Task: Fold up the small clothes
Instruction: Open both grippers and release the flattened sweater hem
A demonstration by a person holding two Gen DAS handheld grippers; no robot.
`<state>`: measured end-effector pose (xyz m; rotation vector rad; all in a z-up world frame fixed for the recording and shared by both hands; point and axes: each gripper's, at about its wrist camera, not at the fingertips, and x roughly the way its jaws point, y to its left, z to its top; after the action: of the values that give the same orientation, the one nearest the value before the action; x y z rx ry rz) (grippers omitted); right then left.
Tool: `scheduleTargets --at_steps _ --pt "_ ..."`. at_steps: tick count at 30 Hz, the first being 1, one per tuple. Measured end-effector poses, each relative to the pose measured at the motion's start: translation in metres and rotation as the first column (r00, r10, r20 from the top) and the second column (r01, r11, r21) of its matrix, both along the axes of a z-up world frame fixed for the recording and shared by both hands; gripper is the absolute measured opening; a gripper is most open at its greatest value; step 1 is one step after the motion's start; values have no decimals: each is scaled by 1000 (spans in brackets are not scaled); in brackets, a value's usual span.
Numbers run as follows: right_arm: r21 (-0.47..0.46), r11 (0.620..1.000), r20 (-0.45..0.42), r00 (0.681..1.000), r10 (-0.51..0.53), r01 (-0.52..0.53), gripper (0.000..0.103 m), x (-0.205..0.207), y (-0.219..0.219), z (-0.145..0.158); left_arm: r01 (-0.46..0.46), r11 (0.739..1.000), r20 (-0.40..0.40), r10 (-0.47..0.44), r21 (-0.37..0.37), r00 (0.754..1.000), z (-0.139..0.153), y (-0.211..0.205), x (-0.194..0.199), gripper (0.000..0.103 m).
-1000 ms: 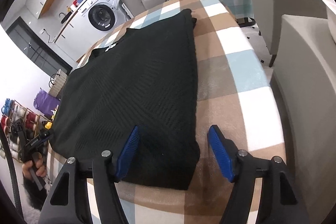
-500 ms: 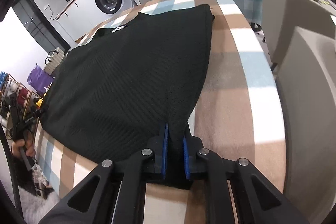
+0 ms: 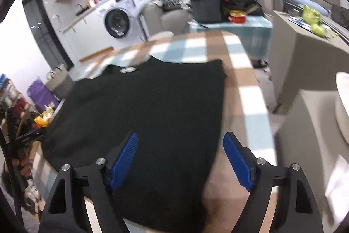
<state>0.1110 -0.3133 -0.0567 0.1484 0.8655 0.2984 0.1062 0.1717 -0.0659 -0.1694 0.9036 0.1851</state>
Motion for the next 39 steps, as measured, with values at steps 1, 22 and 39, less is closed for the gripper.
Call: scheduleTargets --at_steps 1,22,39 --pt "1 1000 -18 1000 4 -4 85 0 3 -2 12 1000 5 -12 6 1000 2 -2 3 73" --pt "-14 988 -126 980 -154 154 90 -51 0 -32 104 992 30 -102 -67 994 -25 17 -21 94" --pt "19 999 -81 996 -43 44 48 -54 -4 -56 78 994 8 -78 -79 997 -50 -1 -34 54"
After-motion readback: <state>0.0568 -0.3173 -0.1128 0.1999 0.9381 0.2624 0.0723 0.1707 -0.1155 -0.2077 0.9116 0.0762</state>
